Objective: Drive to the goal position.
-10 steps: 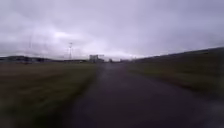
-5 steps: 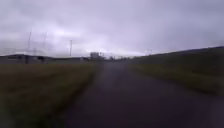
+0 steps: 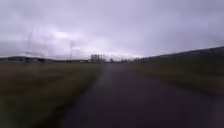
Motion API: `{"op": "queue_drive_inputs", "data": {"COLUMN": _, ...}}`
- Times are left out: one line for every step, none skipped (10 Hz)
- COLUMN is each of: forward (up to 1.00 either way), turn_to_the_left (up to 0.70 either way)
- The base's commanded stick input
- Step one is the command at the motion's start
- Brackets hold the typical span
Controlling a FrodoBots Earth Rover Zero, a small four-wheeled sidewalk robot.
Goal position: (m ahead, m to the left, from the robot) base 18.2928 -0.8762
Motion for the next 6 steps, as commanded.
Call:
{"op": "queue_drive_inputs", "data": {"forward": 1.0, "turn_to_the_left": -0.08}}
{"op": "queue_drive_inputs", "data": {"forward": 1.0, "turn_to_the_left": -0.04}}
{"op": "queue_drive_inputs", "data": {"forward": 1.0, "turn_to_the_left": 0.0}}
{"op": "queue_drive_inputs", "data": {"forward": 1.0, "turn_to_the_left": 0.0}}
{"op": "queue_drive_inputs", "data": {"forward": 1.0, "turn_to_the_left": 0.0}}
{"op": "queue_drive_inputs", "data": {"forward": 1.0, "turn_to_the_left": 0.0}}
